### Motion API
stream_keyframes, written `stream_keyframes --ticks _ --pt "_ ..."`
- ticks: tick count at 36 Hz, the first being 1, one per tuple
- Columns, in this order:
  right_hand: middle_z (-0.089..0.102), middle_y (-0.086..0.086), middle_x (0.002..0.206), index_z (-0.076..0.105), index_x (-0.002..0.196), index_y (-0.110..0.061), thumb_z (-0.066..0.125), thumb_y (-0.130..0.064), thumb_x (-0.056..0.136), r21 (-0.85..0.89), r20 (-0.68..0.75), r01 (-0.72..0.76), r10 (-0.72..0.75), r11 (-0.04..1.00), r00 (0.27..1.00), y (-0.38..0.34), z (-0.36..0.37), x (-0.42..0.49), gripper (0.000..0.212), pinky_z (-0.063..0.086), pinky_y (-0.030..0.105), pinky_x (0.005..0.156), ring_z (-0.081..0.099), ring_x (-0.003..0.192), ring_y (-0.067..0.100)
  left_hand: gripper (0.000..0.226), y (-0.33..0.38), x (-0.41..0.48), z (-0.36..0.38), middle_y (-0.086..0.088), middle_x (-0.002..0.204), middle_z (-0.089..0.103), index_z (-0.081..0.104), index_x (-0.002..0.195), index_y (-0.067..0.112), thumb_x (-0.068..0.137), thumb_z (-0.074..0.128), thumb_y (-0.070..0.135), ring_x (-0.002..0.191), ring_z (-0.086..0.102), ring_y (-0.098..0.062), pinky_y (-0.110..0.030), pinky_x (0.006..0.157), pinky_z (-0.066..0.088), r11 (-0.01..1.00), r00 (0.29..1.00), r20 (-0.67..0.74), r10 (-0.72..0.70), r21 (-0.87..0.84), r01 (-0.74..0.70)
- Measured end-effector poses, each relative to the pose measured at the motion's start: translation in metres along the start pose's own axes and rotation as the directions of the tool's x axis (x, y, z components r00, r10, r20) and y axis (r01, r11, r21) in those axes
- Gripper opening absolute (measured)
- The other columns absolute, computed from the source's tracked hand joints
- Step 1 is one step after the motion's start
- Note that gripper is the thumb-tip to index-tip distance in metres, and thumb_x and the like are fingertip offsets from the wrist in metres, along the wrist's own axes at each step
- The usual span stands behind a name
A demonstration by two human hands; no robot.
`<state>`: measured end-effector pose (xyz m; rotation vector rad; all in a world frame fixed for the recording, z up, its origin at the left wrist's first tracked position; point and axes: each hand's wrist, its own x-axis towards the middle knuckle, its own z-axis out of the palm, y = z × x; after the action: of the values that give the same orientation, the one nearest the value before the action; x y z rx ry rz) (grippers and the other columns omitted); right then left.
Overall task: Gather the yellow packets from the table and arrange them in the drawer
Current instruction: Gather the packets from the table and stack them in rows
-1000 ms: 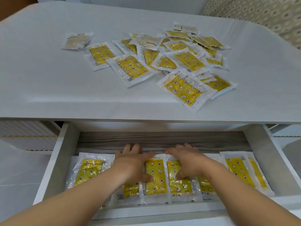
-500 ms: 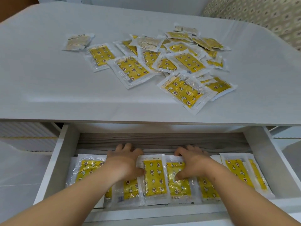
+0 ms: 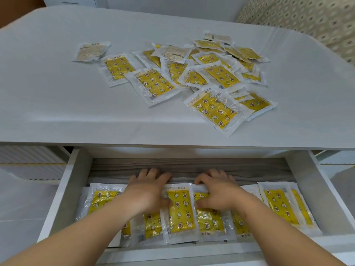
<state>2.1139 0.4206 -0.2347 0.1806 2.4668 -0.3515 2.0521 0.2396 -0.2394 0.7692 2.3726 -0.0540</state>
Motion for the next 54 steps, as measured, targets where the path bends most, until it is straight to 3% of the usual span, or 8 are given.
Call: stream_keyframes --ticks 5,14,20,30,39,54 --pt "0.035 -0.002 0.141 0.043 0.132 -0.031 0.058 -0.046 0.085 0.161 -0.118 0.010 0.009 0.987 0.993 -0.015 -0.007 -0.020 0.051 0.023 0.033 0.108 0.028 0.132 0.020 0.071 -0.003 -0.018 -0.012 -0.002 0.151 0.025 0.012 0.148 0.031 0.091 0.047 0.051 0.139 0.022 -0.024 -0.038 0.111 0.025 0.993 0.990 -0.131 -0.060 -0.107 0.046" --pt "0.030 -0.005 0.148 0.038 0.137 -0.029 0.056 -0.040 0.089 0.354 0.024 -0.028 0.021 0.935 0.999 -0.060 -0.075 -0.095 0.053 0.022 0.038 0.112 0.025 0.136 0.019 0.058 0.010 -0.102 -0.090 0.004 0.145 0.034 0.023 0.146 0.025 0.095 0.044 0.042 0.133 0.033 -0.016 -0.030 0.106 0.035 0.980 0.992 -0.102 -0.068 -0.194 0.047" --pt "0.036 -0.004 0.144 0.038 0.137 -0.026 0.055 -0.045 0.089 0.451 -0.003 -0.048 0.055 0.891 0.999 -0.086 -0.157 -0.153 0.054 0.030 0.035 0.107 0.033 0.132 0.020 0.052 0.023 -0.159 -0.174 0.004 0.144 0.035 0.027 0.143 0.025 0.096 0.042 0.039 0.132 0.032 -0.019 -0.030 0.104 0.034 0.966 0.981 -0.105 -0.163 -0.219 0.138" --pt "0.033 -0.002 0.146 0.033 0.140 -0.026 0.050 -0.044 0.092 0.410 -0.125 0.053 -0.001 0.910 0.992 -0.141 -0.298 -0.204 0.054 0.030 0.035 0.105 0.031 0.133 0.021 0.050 0.009 -0.230 -0.306 0.005 0.145 0.035 0.030 0.142 0.028 0.095 0.043 0.041 0.133 0.032 -0.018 -0.031 0.104 0.031 0.937 0.929 -0.265 -0.258 -0.304 0.173" --pt "0.036 -0.002 0.143 0.035 0.138 -0.026 0.051 -0.044 0.091 0.360 -0.263 0.123 -0.026 0.925 0.964 -0.248 -0.364 -0.181 0.052 0.034 0.035 0.105 0.035 0.131 0.022 0.049 -0.094 -0.256 -0.376 0.006 0.145 0.035 0.032 0.141 0.030 0.095 0.043 0.043 0.133 0.032 -0.017 -0.029 0.104 0.030 0.933 0.866 -0.411 -0.284 -0.328 0.151" --pt "0.035 -0.003 0.145 0.034 0.139 -0.026 0.048 -0.044 0.093 0.374 -0.385 0.128 0.028 0.919 0.922 -0.563 -0.447 -0.079 0.052 0.029 0.033 0.103 0.034 0.131 0.021 0.047 -0.391 -0.298 -0.505 0.008 0.142 0.037 0.035 0.138 0.030 0.094 0.046 0.041 0.132 0.033 -0.015 -0.029 0.102 0.030 0.974 0.829 -0.534 -0.168 -0.221 0.056"
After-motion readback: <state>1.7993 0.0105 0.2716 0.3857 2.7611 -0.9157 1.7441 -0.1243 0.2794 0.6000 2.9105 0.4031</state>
